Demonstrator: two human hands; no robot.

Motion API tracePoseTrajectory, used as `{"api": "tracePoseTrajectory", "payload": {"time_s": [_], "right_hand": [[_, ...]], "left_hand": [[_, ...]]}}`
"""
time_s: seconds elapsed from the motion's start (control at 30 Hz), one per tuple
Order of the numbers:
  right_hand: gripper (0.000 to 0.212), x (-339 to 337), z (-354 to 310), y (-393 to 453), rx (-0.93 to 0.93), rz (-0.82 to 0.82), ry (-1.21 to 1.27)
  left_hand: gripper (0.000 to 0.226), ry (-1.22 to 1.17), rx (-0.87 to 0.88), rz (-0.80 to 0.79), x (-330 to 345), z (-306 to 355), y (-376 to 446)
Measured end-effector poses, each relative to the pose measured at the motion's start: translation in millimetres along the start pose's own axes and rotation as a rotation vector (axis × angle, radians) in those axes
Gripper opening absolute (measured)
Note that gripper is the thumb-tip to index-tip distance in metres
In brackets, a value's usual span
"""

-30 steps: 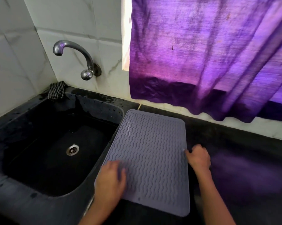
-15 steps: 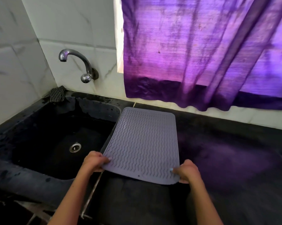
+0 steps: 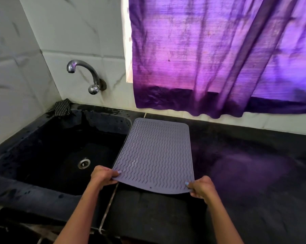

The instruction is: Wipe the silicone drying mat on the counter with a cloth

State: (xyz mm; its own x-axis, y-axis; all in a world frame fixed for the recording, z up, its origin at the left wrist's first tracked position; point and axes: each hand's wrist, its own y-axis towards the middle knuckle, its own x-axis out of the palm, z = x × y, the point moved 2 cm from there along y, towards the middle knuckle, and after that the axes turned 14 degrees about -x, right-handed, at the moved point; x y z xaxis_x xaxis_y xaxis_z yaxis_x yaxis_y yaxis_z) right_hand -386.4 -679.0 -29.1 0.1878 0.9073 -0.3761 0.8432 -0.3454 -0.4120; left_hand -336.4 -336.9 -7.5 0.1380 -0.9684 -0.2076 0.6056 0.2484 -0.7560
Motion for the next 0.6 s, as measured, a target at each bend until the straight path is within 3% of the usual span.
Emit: {"api": "tracePoseTrajectory", "payload": {"time_s": [0.33,0.43,0.6], "right_hand": [[0.032,-0.2,-12.4,-8.9,0.017,0.055,-0.159],[0.035,-0.6,-18.5,-18.2,0.024,0.043,-0.243],[0.049,-8.5,-34.8,-47.3,-0.028,0.110,-0.645]], "left_hand": [[0.034,0.130,-0.009,0.107,-2.9,-2.6,0.1],[0.036,0.321,0.006,0.226,-4.2,-1.9,-10.2],[0.055,0.685,0.155,0.512,-1.0,4.4,-28.7]]}}
